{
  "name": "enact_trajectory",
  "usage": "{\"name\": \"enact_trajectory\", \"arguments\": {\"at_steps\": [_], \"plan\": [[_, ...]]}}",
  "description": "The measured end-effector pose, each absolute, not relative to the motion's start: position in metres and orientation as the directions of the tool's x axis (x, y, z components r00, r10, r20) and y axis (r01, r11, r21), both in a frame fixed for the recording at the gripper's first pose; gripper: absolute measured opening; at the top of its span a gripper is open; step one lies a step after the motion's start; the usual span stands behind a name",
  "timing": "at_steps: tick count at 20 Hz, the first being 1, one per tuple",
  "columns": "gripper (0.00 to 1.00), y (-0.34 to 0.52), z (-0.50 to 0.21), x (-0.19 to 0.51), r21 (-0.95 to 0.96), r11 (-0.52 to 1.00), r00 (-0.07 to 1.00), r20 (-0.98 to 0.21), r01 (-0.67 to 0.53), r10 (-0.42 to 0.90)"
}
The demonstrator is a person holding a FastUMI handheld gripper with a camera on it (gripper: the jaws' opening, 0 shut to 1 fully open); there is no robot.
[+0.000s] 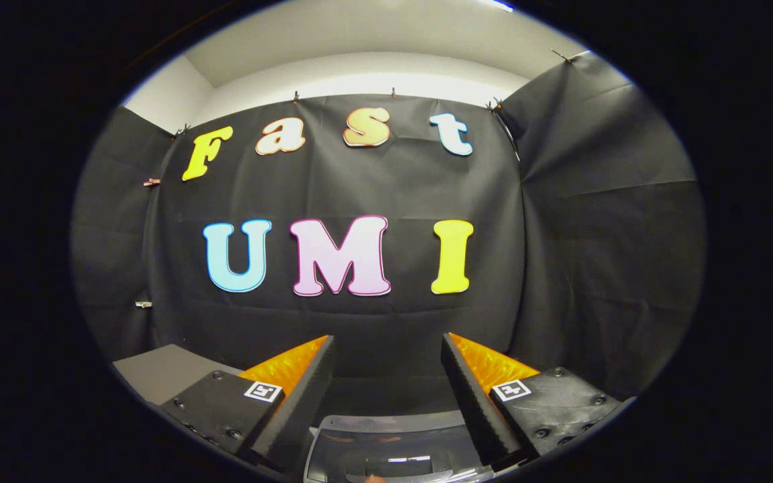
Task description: Put the clothes into the washing machine and then close the washing machine lid.
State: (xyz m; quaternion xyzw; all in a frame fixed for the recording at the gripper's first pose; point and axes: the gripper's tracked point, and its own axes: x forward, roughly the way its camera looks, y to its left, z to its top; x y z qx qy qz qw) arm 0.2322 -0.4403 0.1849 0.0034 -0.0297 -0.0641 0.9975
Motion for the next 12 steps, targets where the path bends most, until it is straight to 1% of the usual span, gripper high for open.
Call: {"name": "enact_trajectory", "arguments": {"at_steps": [5, 8, 12], "plan": [[0.98, -0.435, 0.196, 0.216, 0.008, 0.992, 0.988, 0.089, 0.129, -0.129], [0.98, -0.436, 0.192, 0.213, -0.011, 0.991, 0.988, 0.073, 0.134, -0.132], [0.98, -0.441, 0.196, 0.207, -0.015, 0.991, 0.988, 0.083, 0.135, -0.134]]}}
